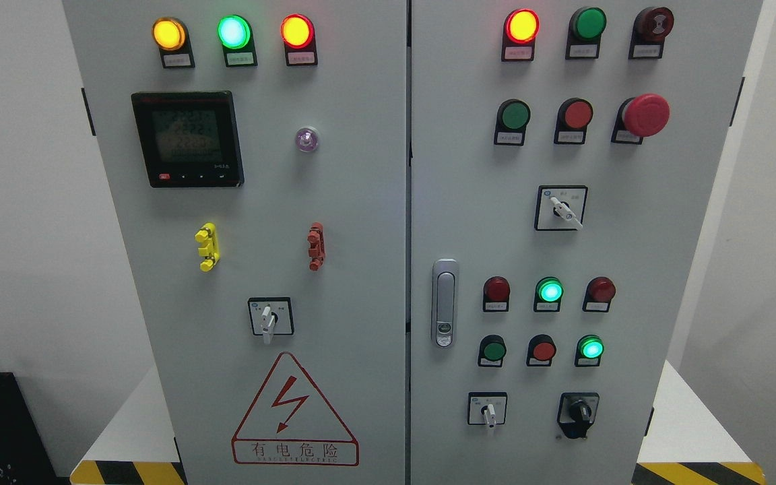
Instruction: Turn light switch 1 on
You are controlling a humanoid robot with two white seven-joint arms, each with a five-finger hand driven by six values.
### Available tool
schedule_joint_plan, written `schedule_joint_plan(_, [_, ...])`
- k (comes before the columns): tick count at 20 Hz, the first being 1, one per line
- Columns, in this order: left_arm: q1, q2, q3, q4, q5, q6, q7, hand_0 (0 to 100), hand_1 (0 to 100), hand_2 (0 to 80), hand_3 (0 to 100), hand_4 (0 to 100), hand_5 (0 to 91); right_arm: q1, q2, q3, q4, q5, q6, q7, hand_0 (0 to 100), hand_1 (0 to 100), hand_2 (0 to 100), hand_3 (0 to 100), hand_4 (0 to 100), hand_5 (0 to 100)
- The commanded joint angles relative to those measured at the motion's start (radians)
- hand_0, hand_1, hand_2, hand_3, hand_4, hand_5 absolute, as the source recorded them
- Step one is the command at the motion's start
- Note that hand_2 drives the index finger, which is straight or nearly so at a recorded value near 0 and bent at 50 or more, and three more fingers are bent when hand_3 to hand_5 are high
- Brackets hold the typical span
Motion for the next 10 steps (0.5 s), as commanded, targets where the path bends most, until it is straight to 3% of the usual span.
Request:
schedule_joint_plan(1, [0.0,-0.005,0.003,0.008,0.0,-0.001,0.017,12,0,0.0,0,0,0.0,0.0,0.0,0.0,0.0,0.0,0.001,-0.001,31,0,0,0,0,0])
schedule_joint_plan(7, [0.009,-0.005,0.002,-0.018,0.0,-0.001,0.023,12,0,0.0,0,0,0.0,-0.001,0.0,0.0,0.0,0.0,0.001,-0.001,31,0,0,0,0,0])
schedule_joint_plan(10, [0.081,-0.005,0.003,-0.194,-0.002,0.001,0.069,11,0,0.0,0,0,0.0,-0.001,0.0,0.0,0.0,0.0,0.001,-0.001,31,0,0,0,0,0])
